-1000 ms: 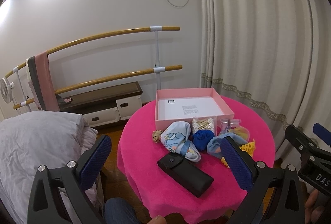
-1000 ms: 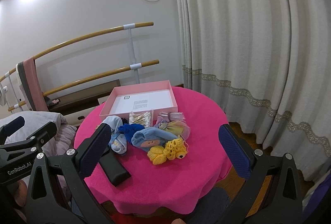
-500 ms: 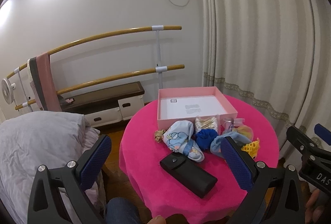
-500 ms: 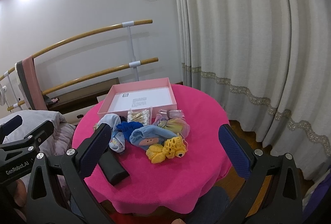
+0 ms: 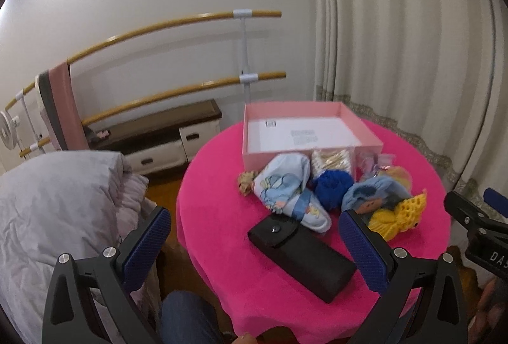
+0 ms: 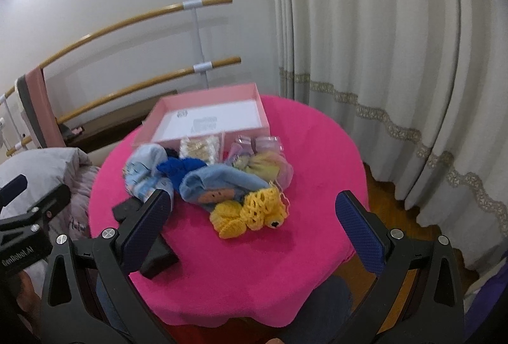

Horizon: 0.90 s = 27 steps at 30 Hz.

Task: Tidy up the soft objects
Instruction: 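Move the left tool to the black pouch while the right tool reaches the yellow crocheted toy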

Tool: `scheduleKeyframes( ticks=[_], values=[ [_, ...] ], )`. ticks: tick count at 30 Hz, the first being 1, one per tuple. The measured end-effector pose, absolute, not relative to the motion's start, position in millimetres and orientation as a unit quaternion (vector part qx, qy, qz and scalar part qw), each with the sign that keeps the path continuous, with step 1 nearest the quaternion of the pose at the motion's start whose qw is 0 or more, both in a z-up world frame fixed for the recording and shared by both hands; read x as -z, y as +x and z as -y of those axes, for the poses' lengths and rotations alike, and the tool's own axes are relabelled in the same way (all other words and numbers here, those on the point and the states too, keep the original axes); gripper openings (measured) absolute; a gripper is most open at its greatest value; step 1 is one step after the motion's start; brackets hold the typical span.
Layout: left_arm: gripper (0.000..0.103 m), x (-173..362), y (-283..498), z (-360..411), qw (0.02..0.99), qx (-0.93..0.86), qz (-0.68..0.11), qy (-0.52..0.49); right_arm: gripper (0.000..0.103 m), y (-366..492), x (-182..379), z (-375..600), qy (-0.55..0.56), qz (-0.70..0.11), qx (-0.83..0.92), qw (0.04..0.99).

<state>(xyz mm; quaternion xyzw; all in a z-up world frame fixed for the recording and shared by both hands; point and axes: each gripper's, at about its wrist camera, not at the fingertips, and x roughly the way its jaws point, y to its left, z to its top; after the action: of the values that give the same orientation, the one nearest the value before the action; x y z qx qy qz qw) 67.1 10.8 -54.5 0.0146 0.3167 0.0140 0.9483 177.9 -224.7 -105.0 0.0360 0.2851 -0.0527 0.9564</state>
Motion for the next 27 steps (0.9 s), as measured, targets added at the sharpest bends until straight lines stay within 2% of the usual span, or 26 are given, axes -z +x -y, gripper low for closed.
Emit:
scheduleKeyframes(
  ticks=[16, 27],
  values=[
    [0.103, 129.9, 142.5, -2.6, 0.913, 0.01, -0.407, -0.01, 0.103, 223.9, 158.9, 240.2, 0.053, -0.359, 0.053, 0.93],
    [0.103, 179.6, 190.7, 18.1, 0.875, -0.03, -0.478, -0.069, 0.103, 242.3, 178.8, 248.6, 0.055, -0.383, 0.039, 0.921]
  ],
)
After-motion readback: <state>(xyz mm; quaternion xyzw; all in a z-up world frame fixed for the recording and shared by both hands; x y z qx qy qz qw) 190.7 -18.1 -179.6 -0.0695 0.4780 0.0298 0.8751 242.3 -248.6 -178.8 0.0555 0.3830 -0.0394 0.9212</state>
